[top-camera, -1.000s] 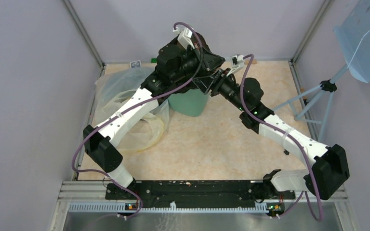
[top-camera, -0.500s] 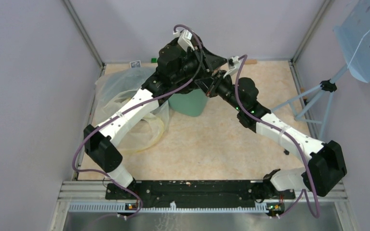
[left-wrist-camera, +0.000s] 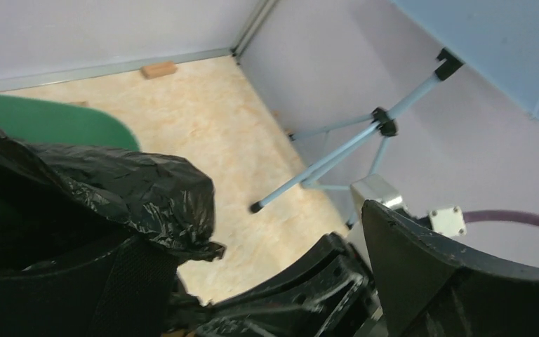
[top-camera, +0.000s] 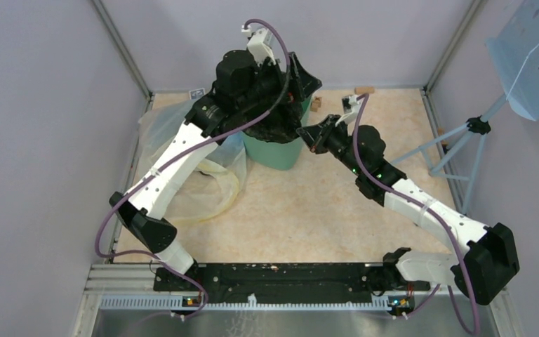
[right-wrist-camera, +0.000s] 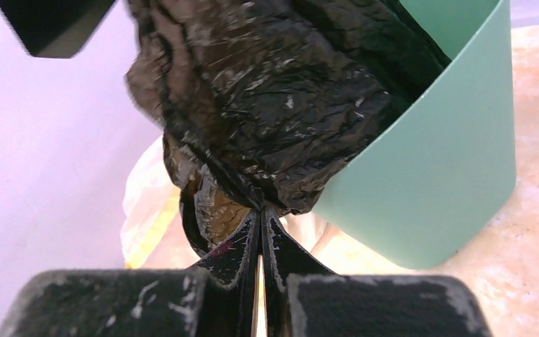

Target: Put the trash bags into the trash bin

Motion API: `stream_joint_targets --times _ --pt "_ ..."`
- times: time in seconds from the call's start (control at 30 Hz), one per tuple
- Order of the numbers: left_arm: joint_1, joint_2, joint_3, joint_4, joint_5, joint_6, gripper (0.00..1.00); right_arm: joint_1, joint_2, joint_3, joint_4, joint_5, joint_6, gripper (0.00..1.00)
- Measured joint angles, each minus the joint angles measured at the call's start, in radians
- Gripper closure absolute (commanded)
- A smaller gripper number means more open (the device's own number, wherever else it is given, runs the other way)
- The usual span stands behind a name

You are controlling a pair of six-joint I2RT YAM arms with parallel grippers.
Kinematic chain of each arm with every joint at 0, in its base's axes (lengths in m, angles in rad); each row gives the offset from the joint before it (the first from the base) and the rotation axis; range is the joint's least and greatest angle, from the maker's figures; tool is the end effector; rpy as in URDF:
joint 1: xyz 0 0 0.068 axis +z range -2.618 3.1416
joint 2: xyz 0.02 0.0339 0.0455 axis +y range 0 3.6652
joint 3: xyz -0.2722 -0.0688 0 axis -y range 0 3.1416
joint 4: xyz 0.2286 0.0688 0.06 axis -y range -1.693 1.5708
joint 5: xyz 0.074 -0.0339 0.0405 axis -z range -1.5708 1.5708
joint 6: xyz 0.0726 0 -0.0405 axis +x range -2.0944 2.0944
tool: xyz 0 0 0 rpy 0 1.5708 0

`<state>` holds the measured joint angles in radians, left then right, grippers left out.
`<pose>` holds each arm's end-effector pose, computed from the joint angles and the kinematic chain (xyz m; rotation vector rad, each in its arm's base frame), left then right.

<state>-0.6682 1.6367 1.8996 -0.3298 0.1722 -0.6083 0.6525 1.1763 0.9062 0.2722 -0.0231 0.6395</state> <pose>0.2971 -0.2503 0.4927 0.1939 1.7478 -1.0982 0.2360 0.1824 0.3619 -0.0301 1.6645 1.0196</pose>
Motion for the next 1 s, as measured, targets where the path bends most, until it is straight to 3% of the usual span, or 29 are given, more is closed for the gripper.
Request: stream_joint_targets --times 0.4,0.57,0.7,0.77,1.0 --pt "0.039 -0.174 0.044 -0.361 -0.014 0.201 0.01 0.0 -0.041 -0.004 -0.058 0.061 -0.019 1.0" --pt "0.046 -0.298 -0.018 -0.358 0.104 0.184 0.02 0.0 -0.044 -0.011 -0.075 0.079 -0.021 1.0" --pt "0.047 -0.367 -0.065 -0.353 0.122 0.171 0.24 0.0 -0.044 -0.011 -0.082 0.085 -0.021 1.0" --pt "0.054 -0.381 -0.085 -0.362 0.074 0.18 0.3 0.0 -0.044 -0.011 -0.082 0.086 -0.021 1.0" --pt "0.153 -0.378 -0.266 -0.364 -0.07 0.2 0.26 0.0 -0.044 -0.017 -0.087 0.085 -0.022 1.0"
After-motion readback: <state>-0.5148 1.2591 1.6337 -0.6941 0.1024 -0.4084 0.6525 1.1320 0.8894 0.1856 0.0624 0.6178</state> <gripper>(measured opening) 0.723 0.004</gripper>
